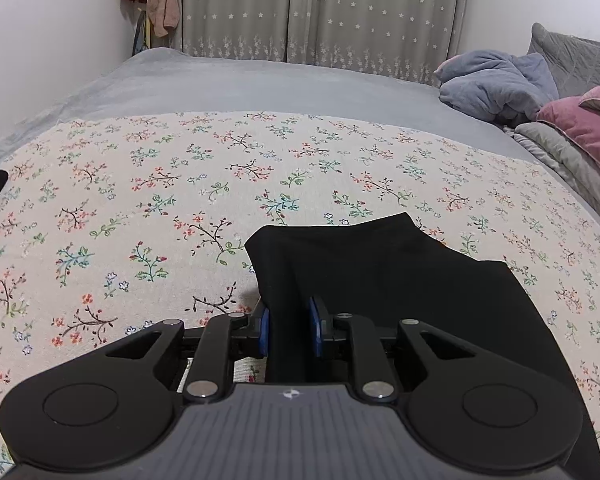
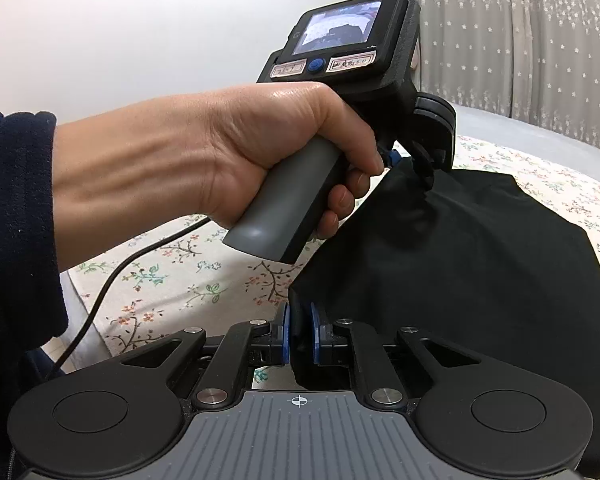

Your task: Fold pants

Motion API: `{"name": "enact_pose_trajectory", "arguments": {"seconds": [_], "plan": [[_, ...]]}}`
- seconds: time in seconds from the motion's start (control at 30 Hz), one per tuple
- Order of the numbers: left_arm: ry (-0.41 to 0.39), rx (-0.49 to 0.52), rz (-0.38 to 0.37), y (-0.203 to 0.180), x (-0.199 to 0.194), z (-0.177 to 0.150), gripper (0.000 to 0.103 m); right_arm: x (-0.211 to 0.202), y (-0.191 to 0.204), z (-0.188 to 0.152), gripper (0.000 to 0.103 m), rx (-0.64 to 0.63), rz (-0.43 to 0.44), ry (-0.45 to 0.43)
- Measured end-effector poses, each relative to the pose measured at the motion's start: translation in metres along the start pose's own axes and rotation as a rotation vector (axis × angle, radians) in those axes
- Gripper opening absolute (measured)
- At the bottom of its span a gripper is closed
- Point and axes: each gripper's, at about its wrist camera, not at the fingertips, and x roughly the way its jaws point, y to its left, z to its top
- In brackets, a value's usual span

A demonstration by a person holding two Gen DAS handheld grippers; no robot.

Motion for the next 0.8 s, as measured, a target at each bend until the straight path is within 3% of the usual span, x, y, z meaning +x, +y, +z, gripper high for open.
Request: {"name": "enact_pose_trajectory", "arguments": {"seconds": [0.53,0.63,0.7,0.8], "plan": [[-0.013,0.063,0.062,-0.008,-0.004,-0.002,0.036,0.005,0.005,-0.004,0.007,0.048,-0.010,0.001],[-0.002,0.064,0.104,-0.009,-0.004,-0.002,0.051,0.005,0.004,-0.004,0.007,0.059,-0.004,0.003],[0.001,0.043,0.141,-0.004,-0.008,0.001,0.067,0.009,0.003,-0.005,0.007,0.071,0.002,0.015],[-0.034,-0.034,0.162,0.012,-0.024,0.008,0.077,0.015,-0.003,-0.007,0.013,0.119,0.032,0.052]]}}
